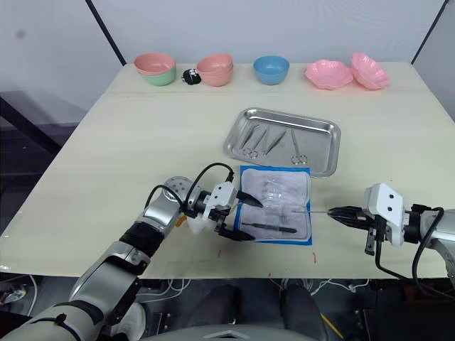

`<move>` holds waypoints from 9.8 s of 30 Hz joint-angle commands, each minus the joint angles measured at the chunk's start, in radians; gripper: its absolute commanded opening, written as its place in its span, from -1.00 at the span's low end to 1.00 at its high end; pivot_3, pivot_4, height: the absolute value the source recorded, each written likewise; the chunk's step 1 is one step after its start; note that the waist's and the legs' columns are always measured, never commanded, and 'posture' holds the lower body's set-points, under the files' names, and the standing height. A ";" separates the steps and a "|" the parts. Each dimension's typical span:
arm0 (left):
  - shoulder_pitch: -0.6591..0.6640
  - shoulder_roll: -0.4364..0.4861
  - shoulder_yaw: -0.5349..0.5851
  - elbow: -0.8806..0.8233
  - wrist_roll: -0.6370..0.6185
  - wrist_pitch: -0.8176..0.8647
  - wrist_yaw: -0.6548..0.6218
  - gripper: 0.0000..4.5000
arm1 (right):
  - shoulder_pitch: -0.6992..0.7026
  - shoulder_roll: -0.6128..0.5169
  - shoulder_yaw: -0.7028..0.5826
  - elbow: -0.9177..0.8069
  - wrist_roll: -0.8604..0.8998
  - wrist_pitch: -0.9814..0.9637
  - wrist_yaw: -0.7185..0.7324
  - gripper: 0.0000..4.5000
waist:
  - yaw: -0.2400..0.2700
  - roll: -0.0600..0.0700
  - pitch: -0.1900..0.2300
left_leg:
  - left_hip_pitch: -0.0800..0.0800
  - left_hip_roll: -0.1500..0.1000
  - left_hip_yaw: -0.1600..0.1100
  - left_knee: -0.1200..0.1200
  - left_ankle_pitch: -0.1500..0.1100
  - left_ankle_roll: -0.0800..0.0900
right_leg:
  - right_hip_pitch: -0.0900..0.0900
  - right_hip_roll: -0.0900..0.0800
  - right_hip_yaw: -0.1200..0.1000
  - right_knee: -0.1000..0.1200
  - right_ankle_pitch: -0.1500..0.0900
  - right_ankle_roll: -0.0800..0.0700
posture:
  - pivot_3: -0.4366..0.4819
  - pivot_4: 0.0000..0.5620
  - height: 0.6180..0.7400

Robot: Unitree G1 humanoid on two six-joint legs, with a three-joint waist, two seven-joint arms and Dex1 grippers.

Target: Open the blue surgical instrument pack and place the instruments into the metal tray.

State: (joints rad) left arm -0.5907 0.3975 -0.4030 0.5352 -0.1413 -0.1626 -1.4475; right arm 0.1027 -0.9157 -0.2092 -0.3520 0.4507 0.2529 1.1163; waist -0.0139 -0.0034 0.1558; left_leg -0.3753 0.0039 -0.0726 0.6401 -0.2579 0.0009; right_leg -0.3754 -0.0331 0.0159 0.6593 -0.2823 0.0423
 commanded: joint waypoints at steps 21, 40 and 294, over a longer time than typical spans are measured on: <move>0.046 0.033 -0.043 0.161 0.109 0.045 0.042 1.00 | -0.047 0.046 0.157 0.043 -0.178 -0.069 -0.056 -0.95 | -0.001 -0.001 -0.002 | 0.000 0.000 0.000 0.003 0.000 0.000 | 0.000 0.001 0.001 0.002 0.000 0.000 | -0.05 -0.47 1.00; 0.049 0.030 -0.045 0.163 0.109 0.042 0.040 1.00 | 0.046 0.004 -0.003 0.110 -0.104 -0.144 0.002 0.96 | -0.003 0.001 -0.002 | 0.000 0.000 0.001 0.006 0.000 0.000 | 0.001 0.002 0.001 0.003 0.001 0.000 | -0.05 -0.47 1.00; 0.055 0.049 -0.037 0.135 0.109 0.056 0.045 1.00 | -0.259 0.159 0.519 0.252 -0.388 -0.026 -0.014 -0.99 | -0.008 -0.007 -0.012 | 0.000 0.002 -0.002 0.000 0.003 0.004 | -0.001 0.001 0.000 -0.004 0.006 -0.007 | -0.05 -0.47 1.00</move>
State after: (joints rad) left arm -0.5919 0.4043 -0.4011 0.5544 -0.1316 -0.1629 -1.4298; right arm -0.1813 -0.7325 0.2774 -0.1551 0.1260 0.1778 1.1094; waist -0.0216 -0.0102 0.1441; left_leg -0.3747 0.0061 -0.0748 0.6403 -0.2554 0.0052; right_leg -0.3765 -0.0319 0.0162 0.6552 -0.2761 0.0356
